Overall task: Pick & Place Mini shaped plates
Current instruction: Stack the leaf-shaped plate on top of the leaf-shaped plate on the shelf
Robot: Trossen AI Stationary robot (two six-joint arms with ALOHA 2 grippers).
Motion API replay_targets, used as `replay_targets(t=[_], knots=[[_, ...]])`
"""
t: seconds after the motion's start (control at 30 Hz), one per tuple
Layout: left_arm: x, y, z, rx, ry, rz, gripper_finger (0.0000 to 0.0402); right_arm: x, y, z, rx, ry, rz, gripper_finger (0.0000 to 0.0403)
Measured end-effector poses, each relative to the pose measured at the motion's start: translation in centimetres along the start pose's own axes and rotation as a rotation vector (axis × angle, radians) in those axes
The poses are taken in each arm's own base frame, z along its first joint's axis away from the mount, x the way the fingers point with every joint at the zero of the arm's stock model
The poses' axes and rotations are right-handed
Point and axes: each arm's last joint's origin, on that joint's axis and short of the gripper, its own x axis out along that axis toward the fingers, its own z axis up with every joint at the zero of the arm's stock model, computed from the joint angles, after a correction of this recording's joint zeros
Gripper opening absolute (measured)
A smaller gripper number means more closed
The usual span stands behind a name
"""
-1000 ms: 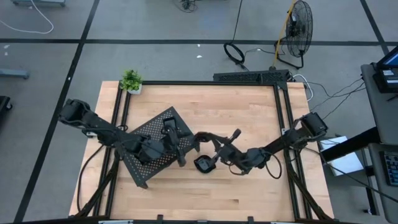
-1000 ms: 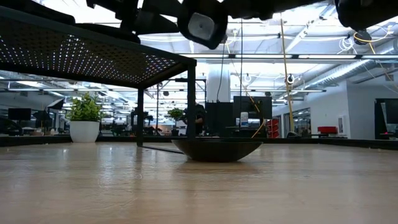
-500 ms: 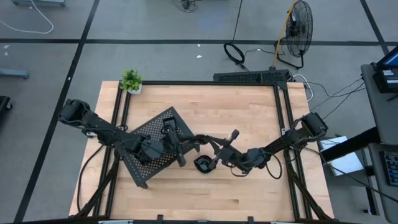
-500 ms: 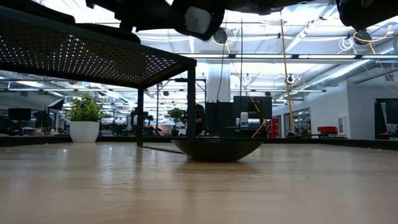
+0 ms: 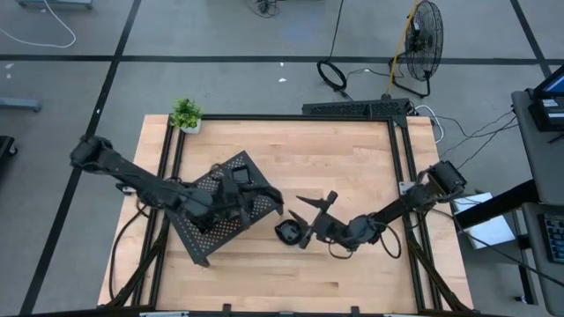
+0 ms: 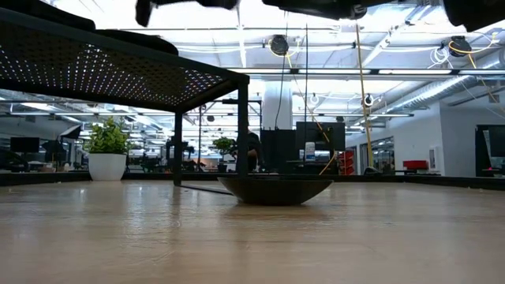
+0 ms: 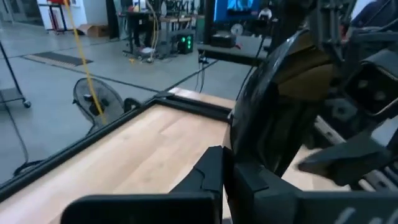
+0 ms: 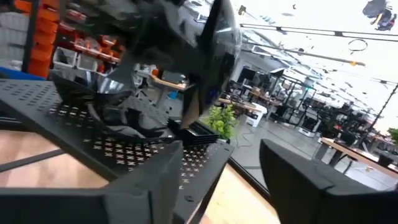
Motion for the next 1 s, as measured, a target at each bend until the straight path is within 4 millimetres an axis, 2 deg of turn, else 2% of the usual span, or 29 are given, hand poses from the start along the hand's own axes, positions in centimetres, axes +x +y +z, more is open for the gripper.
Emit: replay_targets(t=[0.13, 0.27, 0.4, 0.5, 0.7, 1.0], knots=[[-2.2, 1.5, 2.0, -0.032, 0.079, -0.021, 0.0004, -0.6, 0.4, 0.0, -0.019, 0.004, 0.025, 0.0227], [-4.3, 3.4, 4.2, -0.047, 0.303, 0.006, 0.0004, -0.6, 0.4, 0.0, -0.017, 0.003, 0.024, 0.0232], [-5.9, 5.0, 5.0, -0.129, 0.597, -0.003, 0.0003, -0.5, 0.4, 0.0, 0.004, 0.006, 0.026, 0.0225], [-6.4, 5.4, 4.6, -0.145, 0.699, 0.019, 0.0004, -0.3, 0.4, -0.1, 0.009, 0.008, 0.024, 0.022], [-6.1, 5.4, 3.1, -0.133, 0.772, 0.054, 0.0004, -0.3, 0.4, -0.3, 0.01, 0.018, 0.028, 0.0216], [-5.2, 4.8, 2.2, -0.093, 0.805, 0.05, 0.0046, -0.3, 0.5, -0.4, 0.013, 0.029, 0.034, 0.0214]])
